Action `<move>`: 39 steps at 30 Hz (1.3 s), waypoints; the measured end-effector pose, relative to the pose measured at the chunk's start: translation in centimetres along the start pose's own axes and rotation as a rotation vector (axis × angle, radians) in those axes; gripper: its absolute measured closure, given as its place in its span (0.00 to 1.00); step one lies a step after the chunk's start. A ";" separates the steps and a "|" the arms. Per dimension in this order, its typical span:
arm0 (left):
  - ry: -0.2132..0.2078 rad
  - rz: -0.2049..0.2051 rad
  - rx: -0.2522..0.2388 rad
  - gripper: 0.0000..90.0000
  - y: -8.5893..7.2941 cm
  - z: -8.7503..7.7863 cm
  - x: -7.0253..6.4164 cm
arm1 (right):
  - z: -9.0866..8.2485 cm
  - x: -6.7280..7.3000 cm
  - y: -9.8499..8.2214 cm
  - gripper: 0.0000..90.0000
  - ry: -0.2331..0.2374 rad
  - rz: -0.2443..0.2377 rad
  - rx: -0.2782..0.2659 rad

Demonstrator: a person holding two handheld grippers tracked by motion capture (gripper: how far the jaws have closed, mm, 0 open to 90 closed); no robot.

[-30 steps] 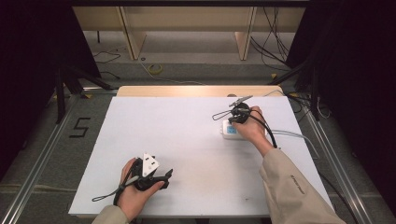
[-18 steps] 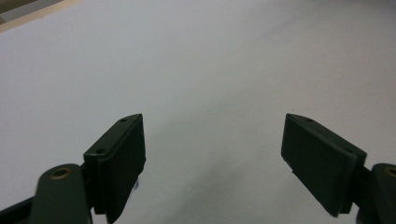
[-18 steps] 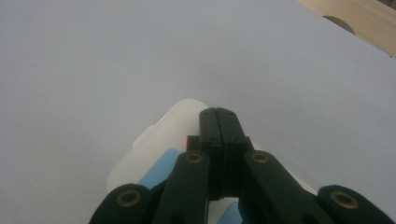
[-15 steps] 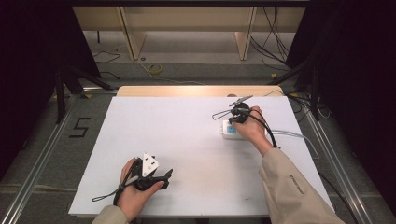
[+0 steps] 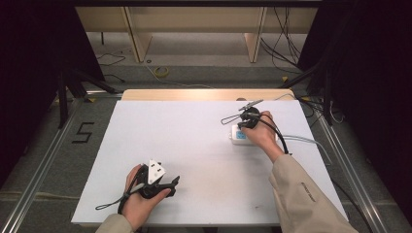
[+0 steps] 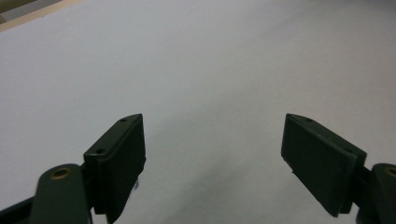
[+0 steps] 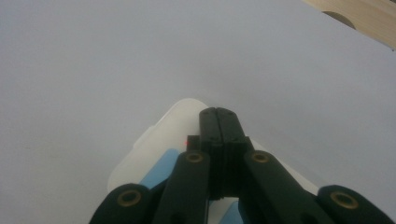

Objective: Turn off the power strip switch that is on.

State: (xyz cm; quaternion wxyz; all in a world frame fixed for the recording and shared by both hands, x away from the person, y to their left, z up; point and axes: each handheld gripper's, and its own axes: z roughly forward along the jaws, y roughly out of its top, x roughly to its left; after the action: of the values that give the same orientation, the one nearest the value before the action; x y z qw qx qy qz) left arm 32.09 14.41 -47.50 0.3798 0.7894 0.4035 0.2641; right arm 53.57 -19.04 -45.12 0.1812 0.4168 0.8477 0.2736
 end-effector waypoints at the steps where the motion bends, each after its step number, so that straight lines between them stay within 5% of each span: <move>1: 0.000 0.000 -0.001 0.24 0.0 0.0 0.0 | 0.0 0.0 0.0 1.00 0.000 0.002 0.001; 39: 0.002 0.001 0.001 0.24 0.0 0.0 0.0 | -0.6 0.0 -0.3 1.00 -0.003 0.033 -0.038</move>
State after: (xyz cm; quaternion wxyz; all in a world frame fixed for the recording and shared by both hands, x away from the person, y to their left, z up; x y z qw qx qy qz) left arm 32.09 14.41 -47.51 0.3790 0.7894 0.4037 0.2651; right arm 53.03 -19.35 -44.86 0.1859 0.4276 0.8350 0.2921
